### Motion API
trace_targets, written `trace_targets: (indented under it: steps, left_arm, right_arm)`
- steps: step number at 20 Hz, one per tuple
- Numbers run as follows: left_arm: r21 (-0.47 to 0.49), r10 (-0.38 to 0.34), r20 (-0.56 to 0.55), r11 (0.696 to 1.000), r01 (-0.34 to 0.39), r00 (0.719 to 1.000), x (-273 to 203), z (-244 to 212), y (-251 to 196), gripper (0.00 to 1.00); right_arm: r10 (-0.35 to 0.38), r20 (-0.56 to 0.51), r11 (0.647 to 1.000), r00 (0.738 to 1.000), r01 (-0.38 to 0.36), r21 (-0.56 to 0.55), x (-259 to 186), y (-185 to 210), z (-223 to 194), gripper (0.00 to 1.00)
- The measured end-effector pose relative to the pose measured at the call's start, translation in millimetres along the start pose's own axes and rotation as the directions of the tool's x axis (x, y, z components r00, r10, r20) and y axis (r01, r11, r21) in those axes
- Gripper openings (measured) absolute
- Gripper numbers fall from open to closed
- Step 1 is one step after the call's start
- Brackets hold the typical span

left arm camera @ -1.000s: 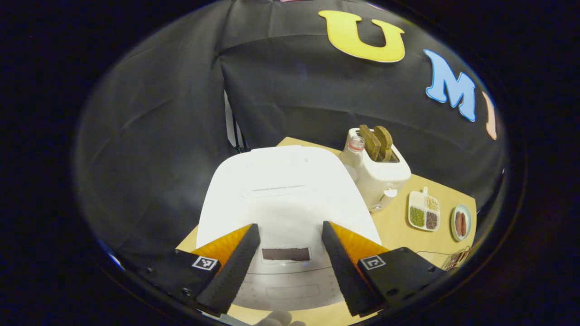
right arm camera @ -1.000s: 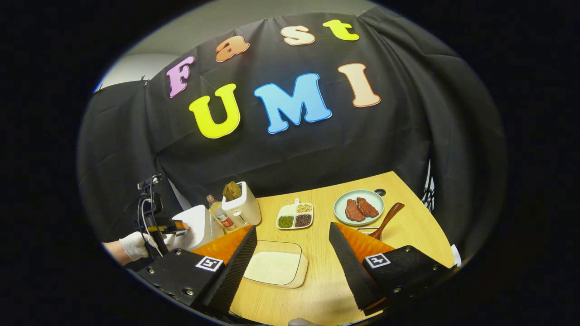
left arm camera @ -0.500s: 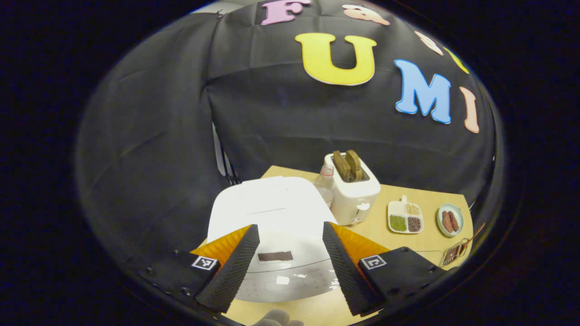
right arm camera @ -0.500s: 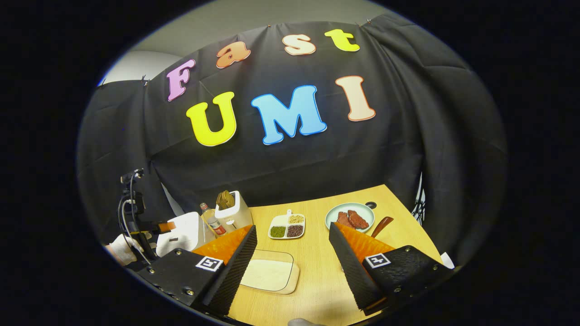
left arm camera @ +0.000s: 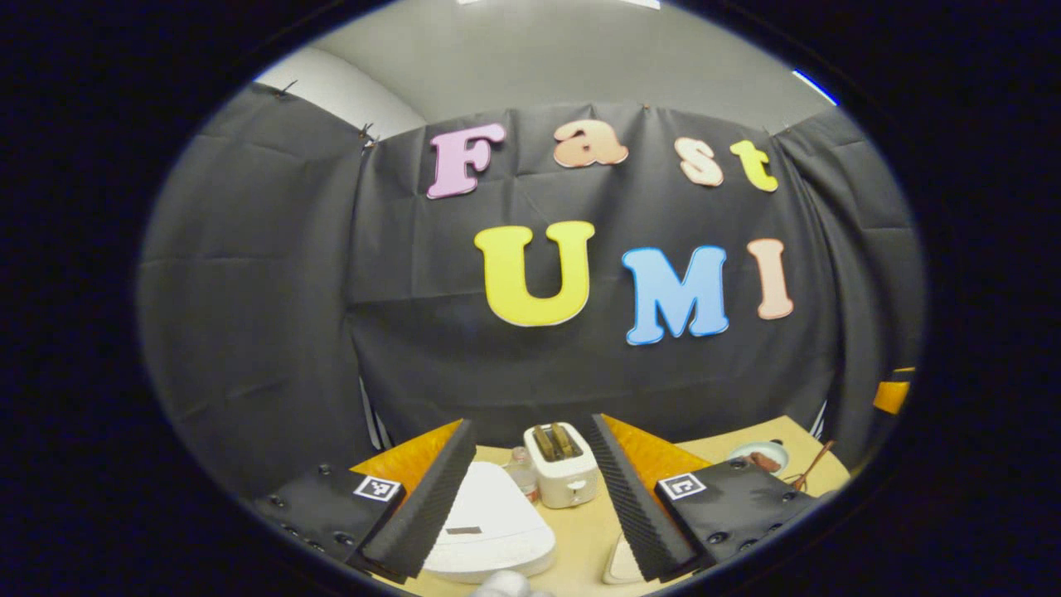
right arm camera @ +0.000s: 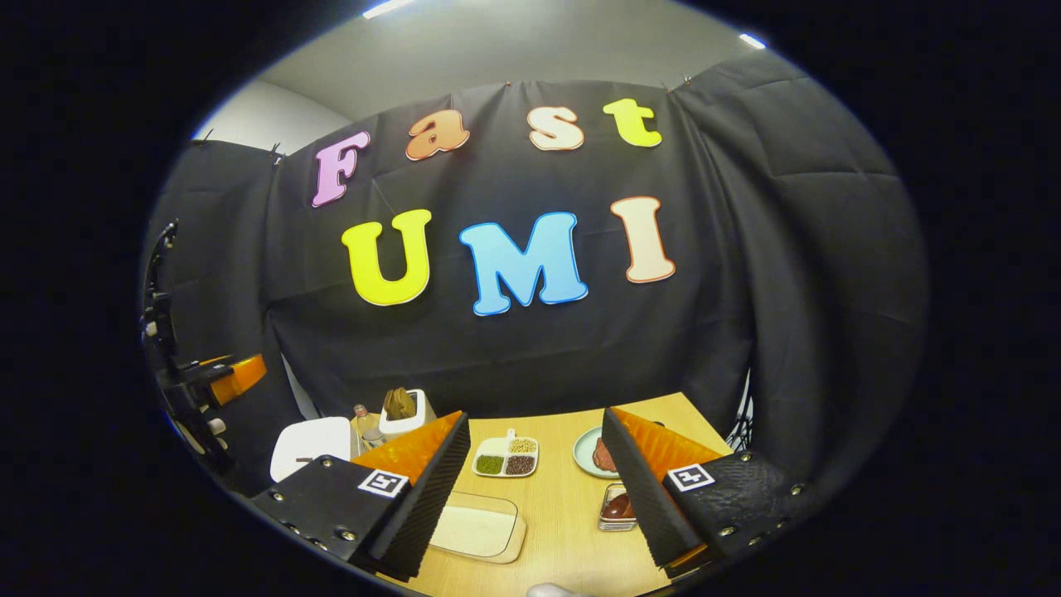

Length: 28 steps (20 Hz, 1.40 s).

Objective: Close the left gripper, press the button to open the rice cooker; take a wooden spoon from the chopstick holder with the right hand, scoop a spoonful of rice and pour it into the rice cooker, then put the wooden spoon back into the chopstick holder.

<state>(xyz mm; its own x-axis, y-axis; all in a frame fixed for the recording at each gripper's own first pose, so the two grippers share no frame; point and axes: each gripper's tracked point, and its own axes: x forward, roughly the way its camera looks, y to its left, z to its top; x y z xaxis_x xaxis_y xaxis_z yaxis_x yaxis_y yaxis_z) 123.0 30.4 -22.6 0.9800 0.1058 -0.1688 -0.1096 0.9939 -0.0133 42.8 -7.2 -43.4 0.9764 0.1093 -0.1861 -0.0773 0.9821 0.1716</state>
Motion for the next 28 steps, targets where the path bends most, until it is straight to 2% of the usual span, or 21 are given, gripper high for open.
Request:
trace_targets:
  steps: [2,5,10,14,28]
  left_arm:
    - [-0.03,-0.02,0.008,0.999,0.02,1.0,-38.0,5.2,-13.0,0.96]
    - [-0.072,-0.062,0.01,0.995,0.062,0.998,-61.2,-1.2,-26.8,0.96]
    - [-0.038,-0.082,-0.008,0.996,0.082,0.997,-69.8,-8.5,-23.0,0.95]
    - [-0.046,-0.102,-0.01,0.994,0.101,0.995,-73.1,-9.4,-19.5,0.96]
    - [-0.042,-0.107,0.011,0.993,0.107,0.994,-94.9,-2.2,-5.6,0.95]
  right_arm:
    - [-0.021,0.03,1.0,0.999,0.022,-0.008,-4.5,-2.7,8.0,0.98]
    - [-0.046,0.06,0.998,0.997,0.048,-0.032,-11.5,-5.3,15.0,0.98]
    - [-0.061,0.079,0.996,0.995,0.065,-0.056,-27.3,-2.6,19.7,0.98]
    - [-0.062,0.088,0.995,0.994,0.068,-0.072,-33.5,4.9,21.1,0.98]
    - [-0.087,0.104,0.994,0.991,0.094,-0.062,-53.8,6.4,25.2,0.98]
